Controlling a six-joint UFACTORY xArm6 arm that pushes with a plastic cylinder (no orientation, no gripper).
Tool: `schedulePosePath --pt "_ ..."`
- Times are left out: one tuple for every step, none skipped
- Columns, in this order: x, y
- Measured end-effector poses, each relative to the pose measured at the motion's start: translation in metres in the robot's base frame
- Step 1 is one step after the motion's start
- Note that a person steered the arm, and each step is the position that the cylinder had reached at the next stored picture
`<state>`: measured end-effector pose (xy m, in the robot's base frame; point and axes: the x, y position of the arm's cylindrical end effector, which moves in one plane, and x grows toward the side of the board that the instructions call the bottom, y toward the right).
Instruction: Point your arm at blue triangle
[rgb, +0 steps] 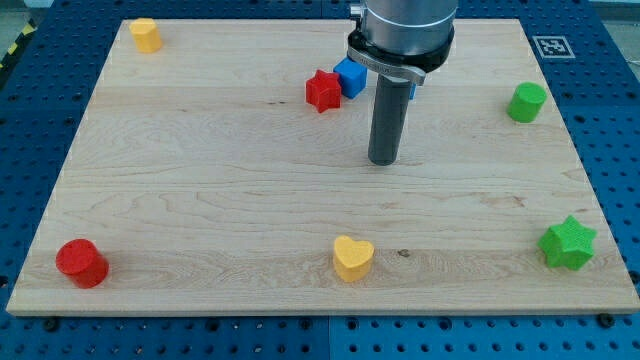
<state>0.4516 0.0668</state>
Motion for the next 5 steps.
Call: schedulePosePath --pt "0.000 0.000" --pt "0.001 0.000" --pt "0.001 0.000" --pt "0.001 0.002" --pt "-0.018 0.004"
